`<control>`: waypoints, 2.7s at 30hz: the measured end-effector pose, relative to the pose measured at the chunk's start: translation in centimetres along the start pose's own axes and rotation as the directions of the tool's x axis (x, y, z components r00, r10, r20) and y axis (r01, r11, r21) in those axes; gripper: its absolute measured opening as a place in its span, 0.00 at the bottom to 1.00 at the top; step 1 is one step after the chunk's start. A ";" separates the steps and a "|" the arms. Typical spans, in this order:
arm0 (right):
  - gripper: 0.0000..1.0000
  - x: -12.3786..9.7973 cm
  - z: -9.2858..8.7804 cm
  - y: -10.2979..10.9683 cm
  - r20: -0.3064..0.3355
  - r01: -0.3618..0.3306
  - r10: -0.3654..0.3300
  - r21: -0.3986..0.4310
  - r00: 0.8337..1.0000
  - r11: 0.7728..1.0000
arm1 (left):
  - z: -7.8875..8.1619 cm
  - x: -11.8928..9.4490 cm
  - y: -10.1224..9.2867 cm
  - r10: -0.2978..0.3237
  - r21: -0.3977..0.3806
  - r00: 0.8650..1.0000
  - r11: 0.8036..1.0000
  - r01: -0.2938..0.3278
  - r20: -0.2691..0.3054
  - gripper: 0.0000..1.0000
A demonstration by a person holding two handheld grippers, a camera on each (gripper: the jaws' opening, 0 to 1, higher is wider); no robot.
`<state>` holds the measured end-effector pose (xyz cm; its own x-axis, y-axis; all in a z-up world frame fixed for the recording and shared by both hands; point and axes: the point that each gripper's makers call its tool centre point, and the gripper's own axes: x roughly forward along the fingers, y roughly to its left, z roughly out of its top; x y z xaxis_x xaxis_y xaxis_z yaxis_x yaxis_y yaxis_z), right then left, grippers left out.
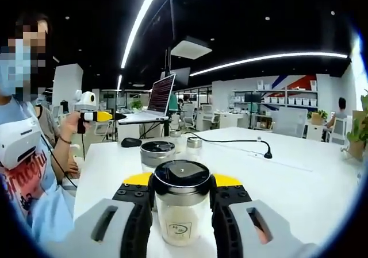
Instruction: Rotate the seasoning bottle until the label or dispensing opening points toward the visible target arrow and the bottle remains upright within the marked orientation range
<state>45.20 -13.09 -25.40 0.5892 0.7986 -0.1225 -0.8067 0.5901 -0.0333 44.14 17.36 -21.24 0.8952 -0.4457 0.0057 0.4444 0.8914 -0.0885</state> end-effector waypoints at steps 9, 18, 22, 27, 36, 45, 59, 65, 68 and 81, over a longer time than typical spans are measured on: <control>0.38 0.0 -0.1 -0.1 -0.012 0.060 -0.059 0.010 0.998 0.998 | 0.1 -0.3 0.4 0.006 0.000 1.000 1.000 -0.006 0.005 0.85; 0.38 0.1 -0.2 -0.2 -0.030 0.126 -0.125 0.027 0.992 0.992 | 0.8 -1.4 1.6 0.038 0.000 0.999 0.999 -0.038 0.029 0.85; 0.38 0.1 -0.3 -0.2 -0.013 0.165 -0.164 0.038 0.986 0.986 | 0.8 -1.5 2.0 0.050 -0.005 0.998 0.999 -0.050 0.033 0.84; 0.38 0.1 -0.2 -0.2 -0.004 0.204 -0.204 0.041 0.979 0.978 | 0.7 -1.5 2.0 0.046 -0.013 0.998 0.999 -0.045 0.032 0.84; 0.38 0.1 -0.3 -0.3 0.018 0.244 -0.245 0.051 0.969 0.969 | 0.8 -1.5 2.0 0.047 -0.017 0.998 0.999 -0.046 0.036 0.84; 0.38 0.2 -0.2 -0.3 0.041 0.309 -0.312 0.058 0.949 0.949 | 0.8 -1.5 2.1 0.046 -0.019 0.998 0.999 -0.045 0.034 0.84; 0.37 0.2 -0.2 -0.2 0.060 0.389 -0.393 0.062 0.918 0.919 | 0.7 -1.5 1.9 0.042 -0.020 0.999 0.999 -0.042 0.031 0.84; 0.37 0.2 -0.3 -0.3 0.070 0.410 -0.414 0.068 0.908 0.910 | 0.7 -1.5 2.0 0.046 -0.021 0.998 0.999 -0.045 0.032 0.84; 0.37 0.2 -0.3 -0.4 0.071 0.425 -0.429 0.069 0.900 0.903 | 0.7 -1.5 2.0 0.045 -0.022 0.999 0.999 -0.044 0.031 0.84; 0.38 0.3 -0.3 -0.5 0.061 0.492 -0.495 0.066 0.867 0.868 | 0.7 -1.3 1.9 0.042 -0.023 0.999 0.999 -0.042 0.033 0.84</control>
<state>45.72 -13.18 -25.71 0.9129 0.4072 -0.0292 -0.4079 0.9127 -0.0241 43.81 19.70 -20.70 0.9139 -0.4045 0.0344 0.4057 0.9072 -0.1113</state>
